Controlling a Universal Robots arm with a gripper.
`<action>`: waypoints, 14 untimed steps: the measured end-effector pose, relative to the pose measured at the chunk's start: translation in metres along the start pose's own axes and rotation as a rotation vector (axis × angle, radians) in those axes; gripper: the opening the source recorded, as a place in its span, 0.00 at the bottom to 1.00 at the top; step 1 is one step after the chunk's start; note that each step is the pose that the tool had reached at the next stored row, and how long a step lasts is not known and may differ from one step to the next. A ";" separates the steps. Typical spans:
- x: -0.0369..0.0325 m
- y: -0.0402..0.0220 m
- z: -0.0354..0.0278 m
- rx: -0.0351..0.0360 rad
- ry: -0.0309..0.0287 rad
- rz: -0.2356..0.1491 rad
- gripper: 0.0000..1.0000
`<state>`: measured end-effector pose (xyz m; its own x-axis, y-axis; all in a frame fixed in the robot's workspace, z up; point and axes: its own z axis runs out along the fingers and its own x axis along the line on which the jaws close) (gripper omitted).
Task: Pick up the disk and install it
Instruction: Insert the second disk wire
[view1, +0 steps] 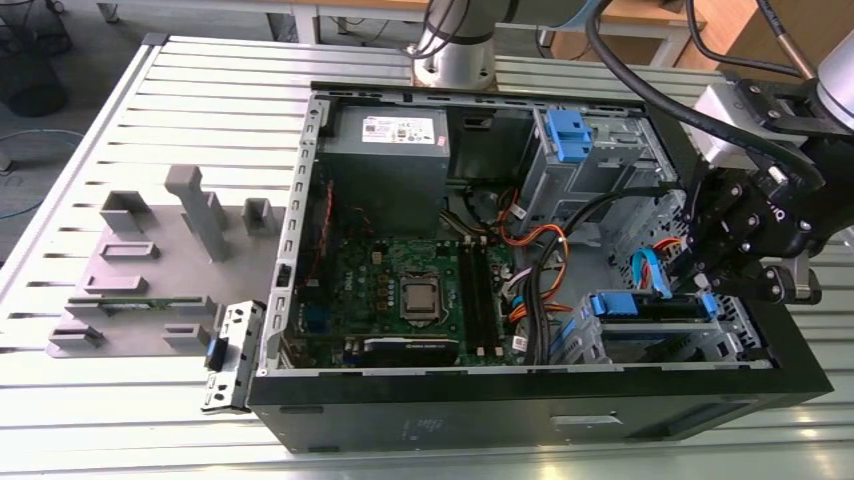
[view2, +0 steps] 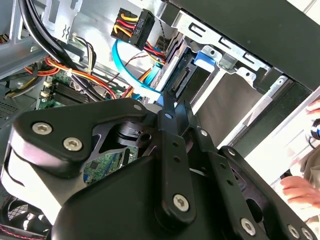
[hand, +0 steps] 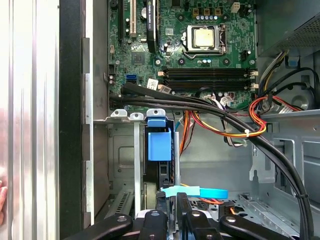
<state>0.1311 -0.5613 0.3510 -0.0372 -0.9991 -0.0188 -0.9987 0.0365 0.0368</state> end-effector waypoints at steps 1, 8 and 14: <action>-0.0005 0.0000 -0.0001 0.0000 0.0001 0.000 0.23; -0.0078 0.0003 0.0004 0.0000 0.0000 0.000 0.23; -0.0165 0.0005 0.0013 0.0014 0.0000 0.000 0.23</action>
<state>0.1312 -0.5448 0.3501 -0.0371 -0.9991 -0.0189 -0.9987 0.0364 0.0354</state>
